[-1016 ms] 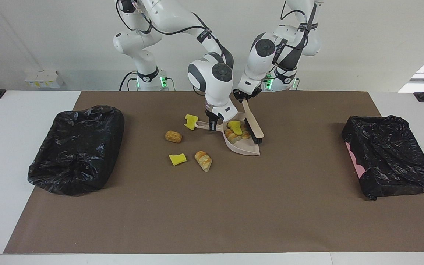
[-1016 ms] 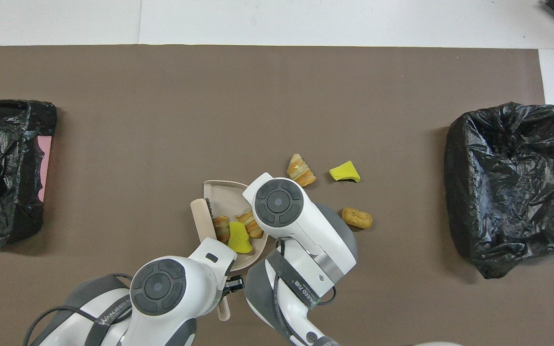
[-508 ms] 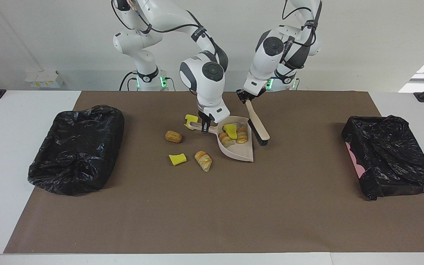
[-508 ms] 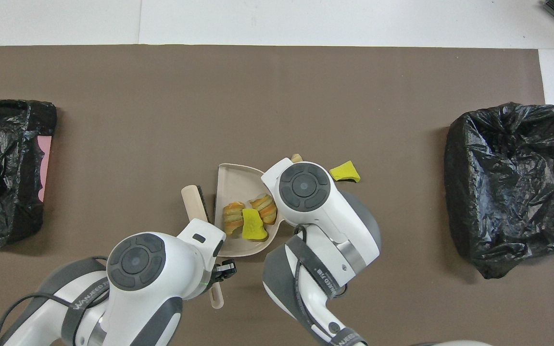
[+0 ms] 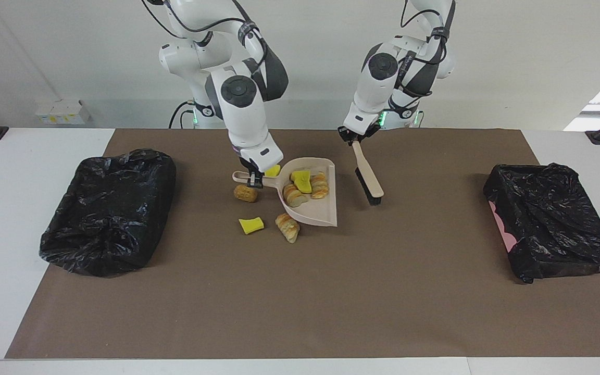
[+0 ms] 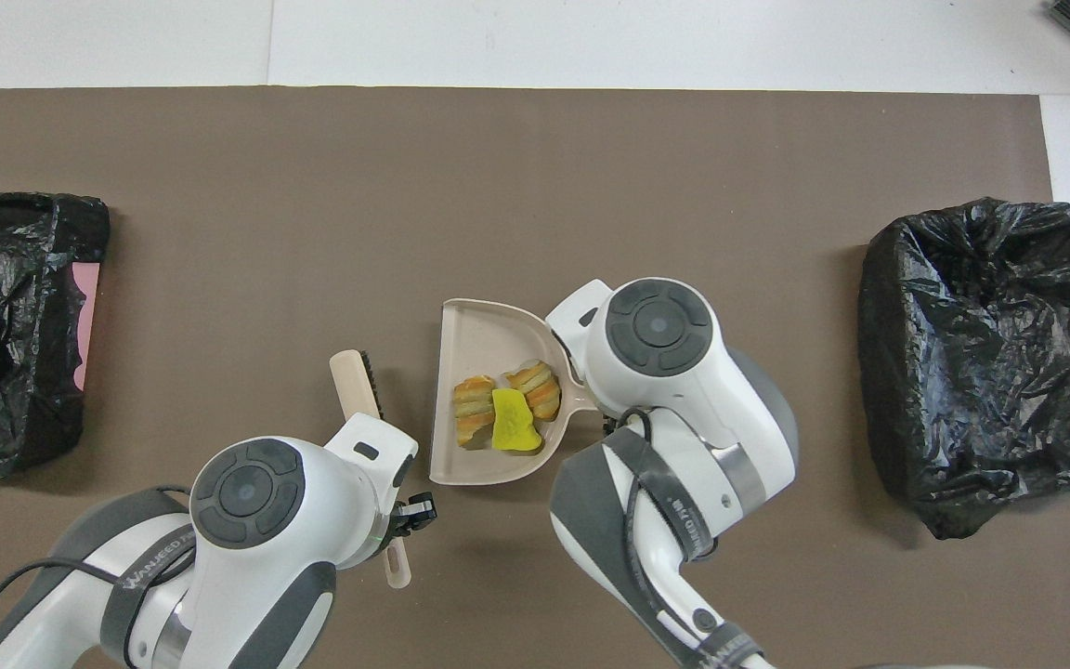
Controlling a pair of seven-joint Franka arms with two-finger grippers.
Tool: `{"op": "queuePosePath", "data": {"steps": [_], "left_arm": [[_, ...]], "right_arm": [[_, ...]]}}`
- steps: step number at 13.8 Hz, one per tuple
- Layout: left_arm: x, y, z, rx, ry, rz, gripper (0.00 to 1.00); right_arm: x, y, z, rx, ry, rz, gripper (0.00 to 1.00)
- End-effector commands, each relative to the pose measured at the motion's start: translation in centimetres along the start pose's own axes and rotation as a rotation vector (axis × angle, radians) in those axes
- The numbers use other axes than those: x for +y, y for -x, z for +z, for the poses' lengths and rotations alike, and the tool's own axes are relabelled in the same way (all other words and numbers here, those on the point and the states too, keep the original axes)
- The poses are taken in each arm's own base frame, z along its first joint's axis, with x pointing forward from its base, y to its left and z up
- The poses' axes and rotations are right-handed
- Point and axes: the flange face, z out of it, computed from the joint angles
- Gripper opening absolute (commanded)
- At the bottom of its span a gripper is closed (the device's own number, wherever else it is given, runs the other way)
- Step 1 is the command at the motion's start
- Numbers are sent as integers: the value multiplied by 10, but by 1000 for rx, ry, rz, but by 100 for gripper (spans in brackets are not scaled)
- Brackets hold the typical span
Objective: Sweep and dump trash in bin
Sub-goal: 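Carry the dustpan with the right gripper over the black bag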
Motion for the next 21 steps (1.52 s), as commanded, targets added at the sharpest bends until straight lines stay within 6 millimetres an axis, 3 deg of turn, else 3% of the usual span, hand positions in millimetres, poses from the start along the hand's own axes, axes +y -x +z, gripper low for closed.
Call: {"op": "queuePosePath", "data": {"steps": [1, 6, 8, 10, 12, 16, 17, 19, 20, 21], "left_arm": [[14, 46, 12, 23, -24, 16, 0], [44, 120, 50, 49, -46, 28, 0], [46, 135, 64, 54, -39, 45, 0], [44, 138, 65, 55, -35, 48, 0], [42, 146, 79, 59, -31, 66, 0], [41, 145, 82, 64, -21, 78, 0], [41, 144, 82, 62, -23, 78, 12], [48, 134, 81, 58, -20, 56, 100], [50, 125, 73, 55, -11, 38, 100], [51, 102, 63, 60, 10, 13, 100]], "right_arm": [[19, 49, -17, 41, -28, -52, 0], [44, 142, -38, 62, -28, -86, 0], [49, 188, -41, 71, -36, -77, 0], [52, 229, -42, 80, -35, -69, 0], [53, 266, -48, 88, -20, -72, 0], [49, 340, -59, 71, 8, -44, 0], [48, 354, -62, 58, 14, -56, 0], [40, 393, -64, 38, 9, -50, 0], [35, 414, -65, 25, 10, -39, 0], [30, 434, -69, -6, 15, -36, 0]]}}
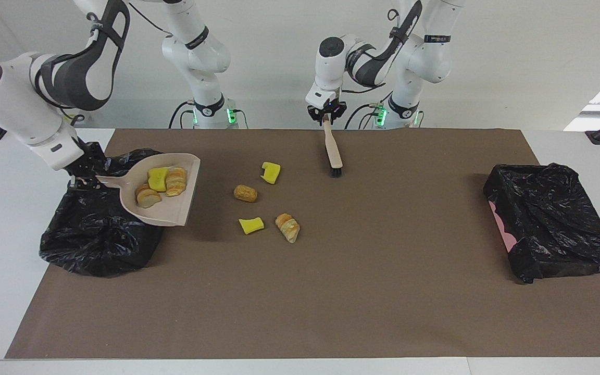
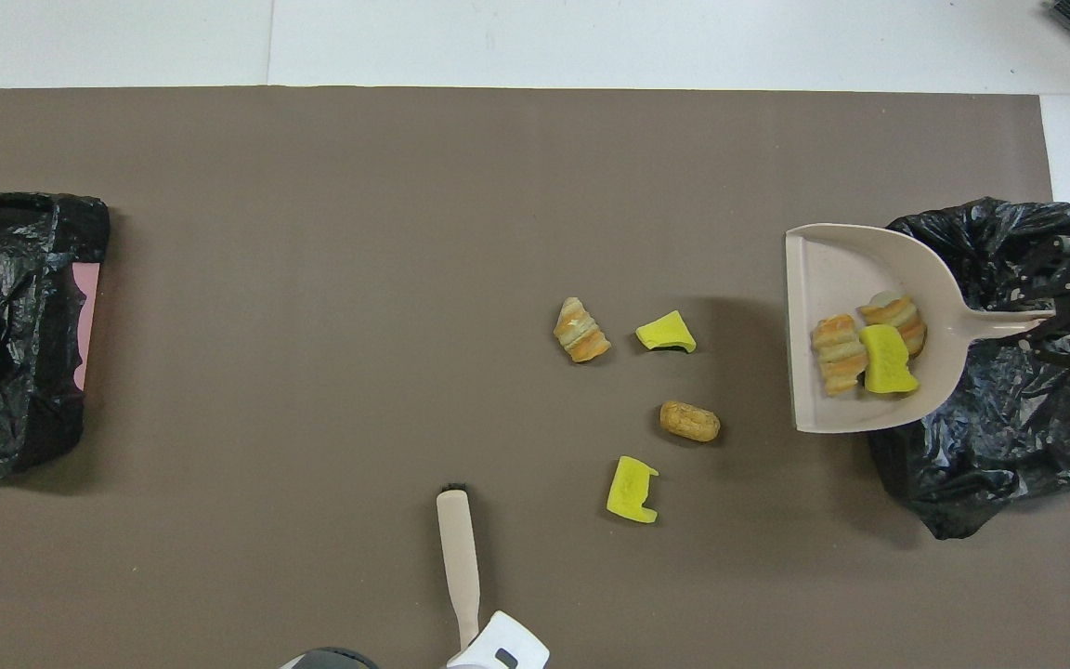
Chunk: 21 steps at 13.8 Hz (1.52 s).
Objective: Sweep and dump trash in bin
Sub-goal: 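Carry the dustpan with the right gripper over the black bag, then tip the dustpan into the black bag while the left gripper withdraws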
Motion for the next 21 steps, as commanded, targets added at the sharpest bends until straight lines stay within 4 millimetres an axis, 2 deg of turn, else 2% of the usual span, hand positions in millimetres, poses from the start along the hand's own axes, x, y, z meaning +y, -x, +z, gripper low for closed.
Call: {"op": "queuePosePath", "data": {"steps": [1, 2, 4, 6, 8, 10, 11, 14, 16, 18, 21], "left_arm": [[8, -46, -26, 5, 51, -1, 100], [11, -65, -40, 3, 53, 23, 100], [4, -116, -73, 32, 39, 44, 100], [-18, -157, -108, 108, 16, 104, 100], [-54, -206, -150, 164, 55, 128, 100], [-85, -240, -199, 198, 72, 153, 100], [-101, -260, -217, 201, 70, 168, 100], [-145, -291, -274, 240, 68, 210, 100], [-178, -299, -312, 266, 64, 236, 100], [-223, -307, -345, 295, 55, 257, 100], [-276, -310, -377, 296, 40, 277, 100]], "right_arm": [[-16, 47, -14, -61, -5, -2, 0], [-22, 64, -16, -87, -10, 16, 0], [-31, 87, -18, -143, -28, 39, 0], [-31, 99, -23, -234, -11, 44, 0], [-25, 98, -30, -347, 1, 52, 0], [-24, 86, -42, -446, 7, 81, 0], [-21, 76, -45, -484, 10, 79, 0], [-22, 49, -58, -588, 10, 125, 0], [-25, 30, -55, -646, -40, 197, 0], [-32, 4, -54, -729, -53, 255, 0], [-40, -5, -63, -818, -60, 266, 0]]}}
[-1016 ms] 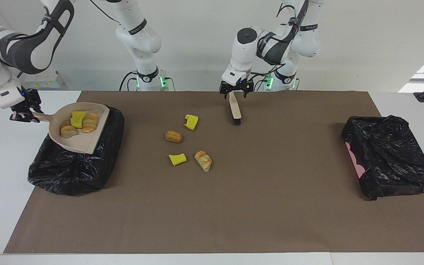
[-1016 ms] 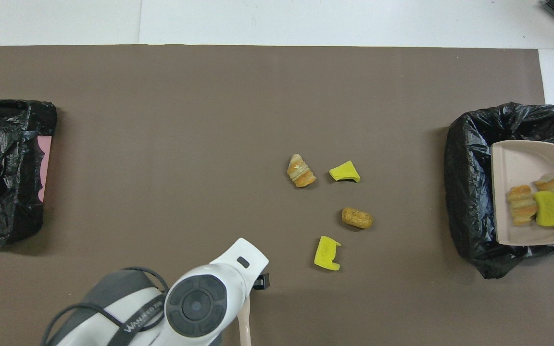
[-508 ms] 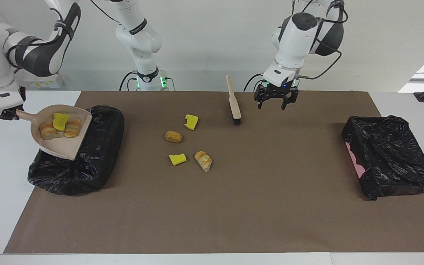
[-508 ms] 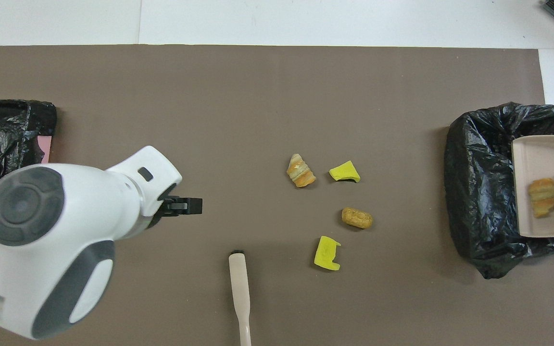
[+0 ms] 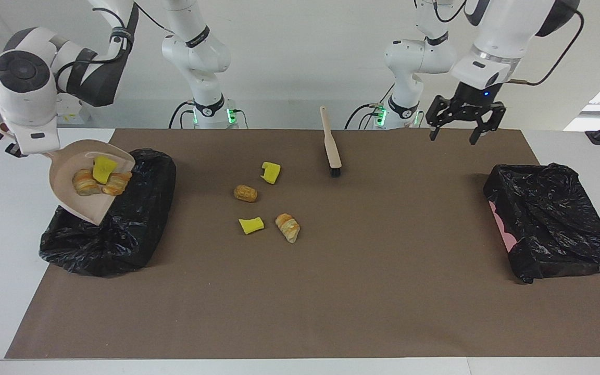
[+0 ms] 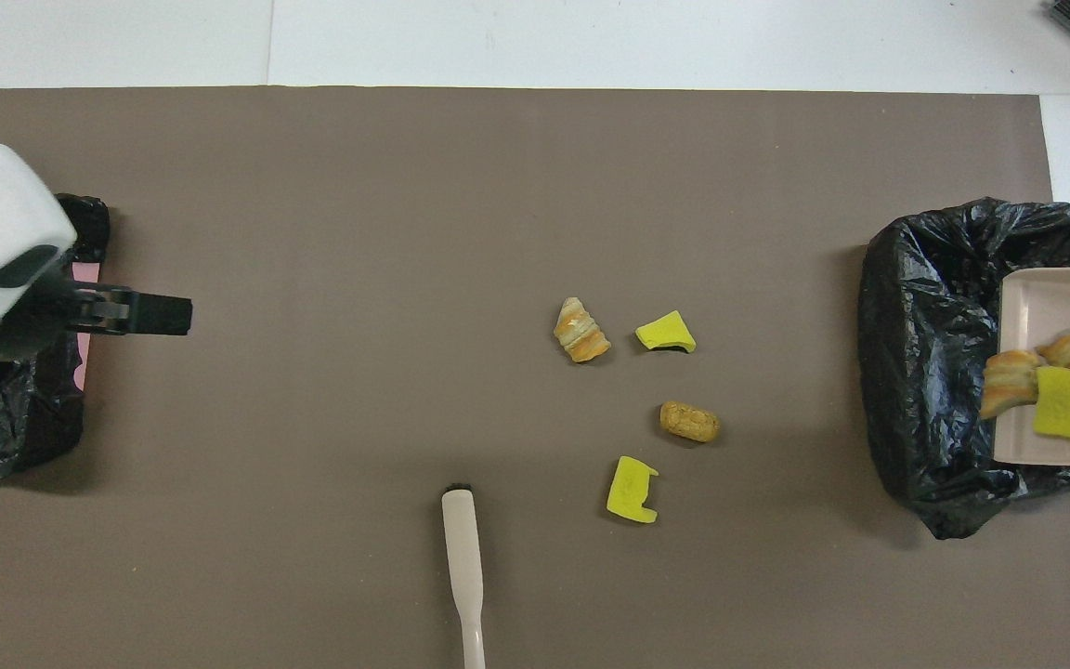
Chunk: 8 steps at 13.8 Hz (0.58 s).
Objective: Sweep and dump trash in bin
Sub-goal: 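Tip the dustpan into the black bag while the left gripper withdraws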
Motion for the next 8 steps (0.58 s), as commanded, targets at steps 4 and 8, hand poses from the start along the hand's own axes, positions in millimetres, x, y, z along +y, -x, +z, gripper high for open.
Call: {"op": "queuePosePath", "data": {"steps": [4, 8], "left_arm": [[-46, -3, -42, -91, -3, 90, 100], [-64, -2, -47, -96, -6, 102, 100]], "right_arm": [[-27, 48, -9, -81, 21, 20, 0], [-34, 49, -17, 1, 26, 28, 0]]}}
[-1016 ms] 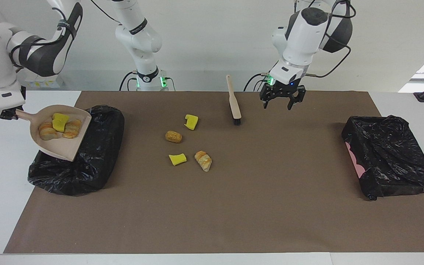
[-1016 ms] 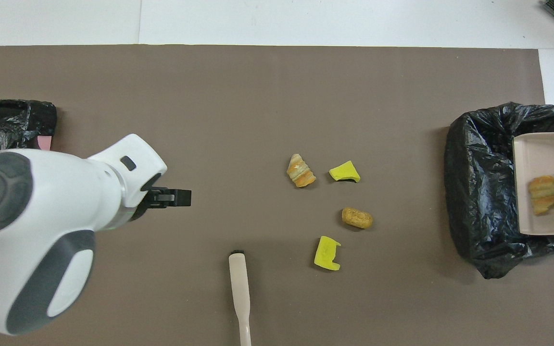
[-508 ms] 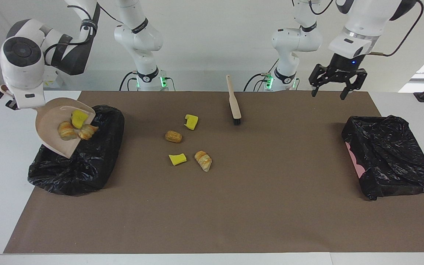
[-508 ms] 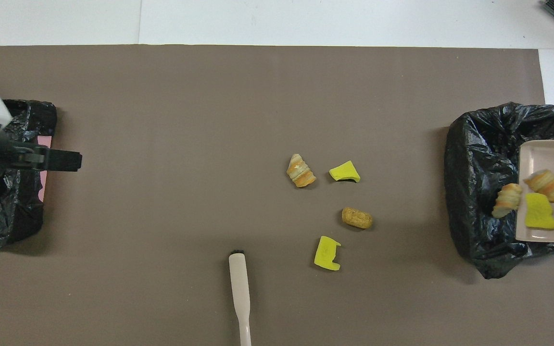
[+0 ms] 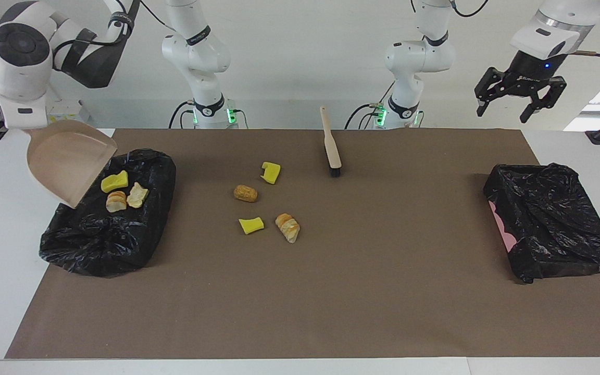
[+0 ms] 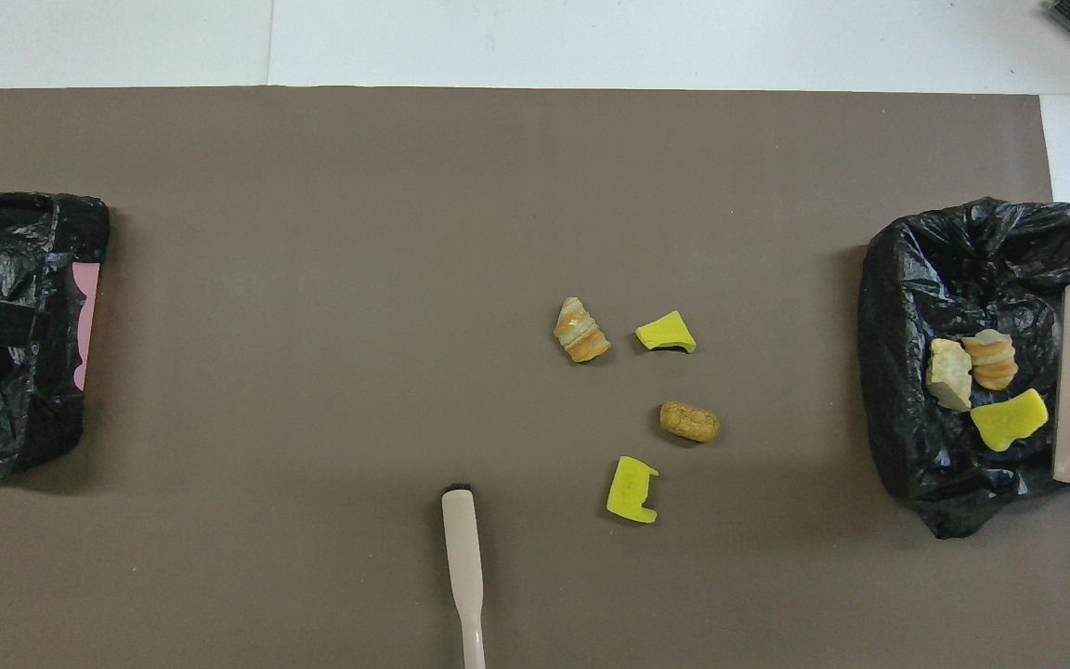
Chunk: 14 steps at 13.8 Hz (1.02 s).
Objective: Sweep and dump trash in bin
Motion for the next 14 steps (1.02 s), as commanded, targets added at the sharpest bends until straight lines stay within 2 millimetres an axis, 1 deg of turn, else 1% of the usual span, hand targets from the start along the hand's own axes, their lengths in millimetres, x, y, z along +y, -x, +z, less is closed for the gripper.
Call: {"op": "queuePosePath", "data": {"steps": [1, 3, 5, 7, 9, 11, 12, 13, 14], "left_arm": [[-6, -5, -3, -19, -3, 18, 100], [-6, -1, -10, 3, -7, 16, 100], [-8, 0, -10, -3, -5, 12, 100], [-7, 0, -9, -7, -8, 11, 100], [-6, 1, -6, -28, -10, 11, 100], [-8, 3, -1, -70, -8, 8, 100], [-3, 2, -1, -66, -11, 17, 100], [-1, 3, -6, -49, -18, 21, 100], [0, 4, -7, -44, -18, 23, 100]], "right_arm": [[-9, -8, -3, 90, -4, -12, 0], [-11, -20, -5, 202, -15, -10, 0], [-12, -38, -11, 292, -14, -20, 0], [-13, -59, -21, 401, -1, -28, 0], [-14, -88, -33, 475, 22, -39, 0], [-15, -118, -50, 508, 14, 11, 0], [-16, -134, -57, 528, -1, 30, 0], [-15, -150, -63, 560, -30, 91, 0], [-14, -162, -68, 584, -40, 157, 0]]}}
